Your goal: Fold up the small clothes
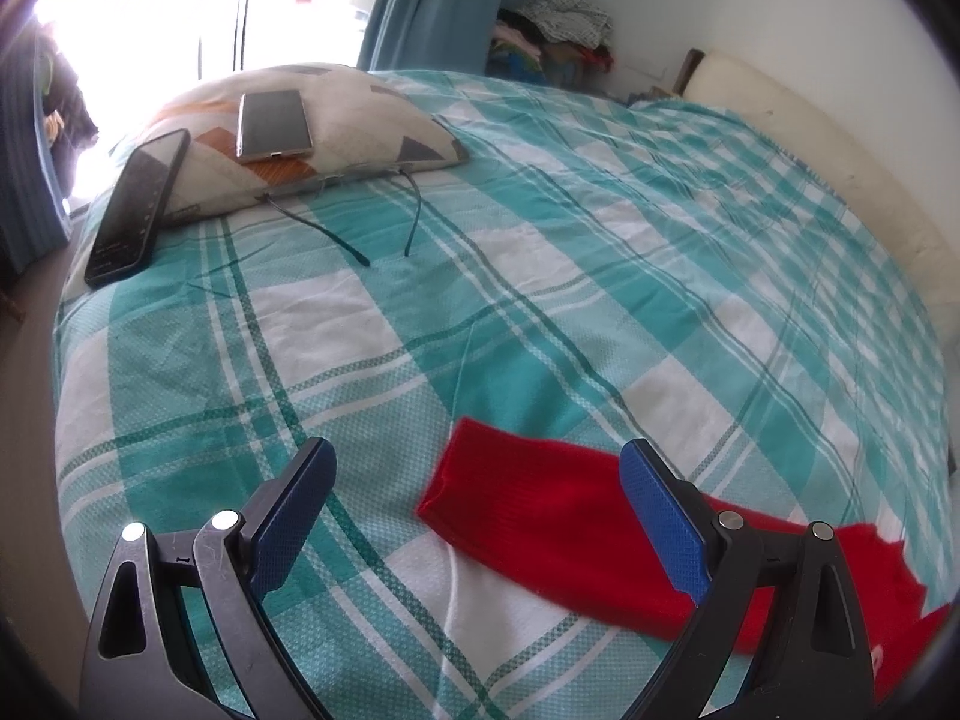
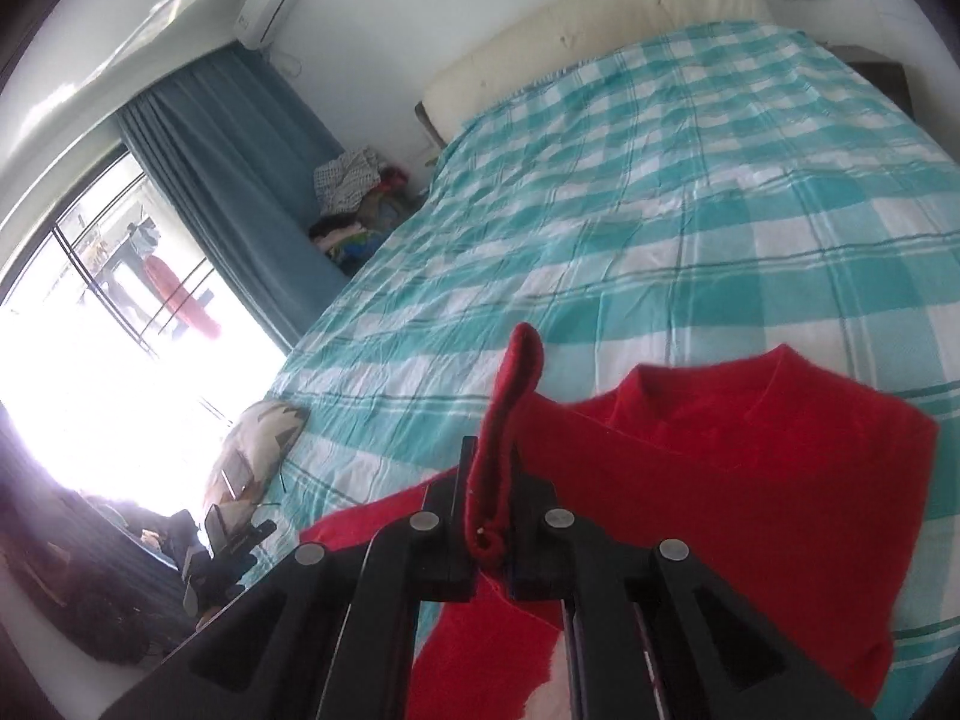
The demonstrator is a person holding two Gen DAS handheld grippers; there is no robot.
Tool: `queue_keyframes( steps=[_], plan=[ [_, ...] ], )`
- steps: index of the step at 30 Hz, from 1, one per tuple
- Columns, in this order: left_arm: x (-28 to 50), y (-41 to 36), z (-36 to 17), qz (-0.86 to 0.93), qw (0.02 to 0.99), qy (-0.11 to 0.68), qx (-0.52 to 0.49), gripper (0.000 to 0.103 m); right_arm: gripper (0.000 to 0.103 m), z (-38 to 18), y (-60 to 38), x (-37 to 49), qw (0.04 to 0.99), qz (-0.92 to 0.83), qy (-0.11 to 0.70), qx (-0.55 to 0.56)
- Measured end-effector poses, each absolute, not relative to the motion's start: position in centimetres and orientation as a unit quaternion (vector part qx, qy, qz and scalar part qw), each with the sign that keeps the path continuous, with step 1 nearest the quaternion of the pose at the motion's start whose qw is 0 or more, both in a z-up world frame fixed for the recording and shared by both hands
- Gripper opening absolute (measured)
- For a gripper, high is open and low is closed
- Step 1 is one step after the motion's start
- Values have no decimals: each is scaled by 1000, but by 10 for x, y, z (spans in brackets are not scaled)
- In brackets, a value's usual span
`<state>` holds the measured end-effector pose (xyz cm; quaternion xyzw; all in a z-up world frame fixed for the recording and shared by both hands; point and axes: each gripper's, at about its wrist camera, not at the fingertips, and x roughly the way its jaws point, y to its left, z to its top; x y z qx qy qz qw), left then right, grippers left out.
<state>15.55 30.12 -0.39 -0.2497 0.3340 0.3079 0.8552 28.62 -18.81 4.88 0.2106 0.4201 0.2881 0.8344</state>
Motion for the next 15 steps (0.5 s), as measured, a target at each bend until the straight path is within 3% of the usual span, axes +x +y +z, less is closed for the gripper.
queue_keyframes(
  steps=[1,2,8,15],
  plan=[
    [156,301,-4,307,856,334,-249,96,47,33,-179,288,818,298,443,214],
    [156,301,-4,306,856,334,-248,96,62,22,-178,287,812,302,452,212],
    [156,301,-3,301,858,330,-252,97,62,15,-221,260,830,285,432,209],
    [162,287,-2,283,868,338,-231,97,63,-7,-344,198,895,126,409,129]
  ],
)
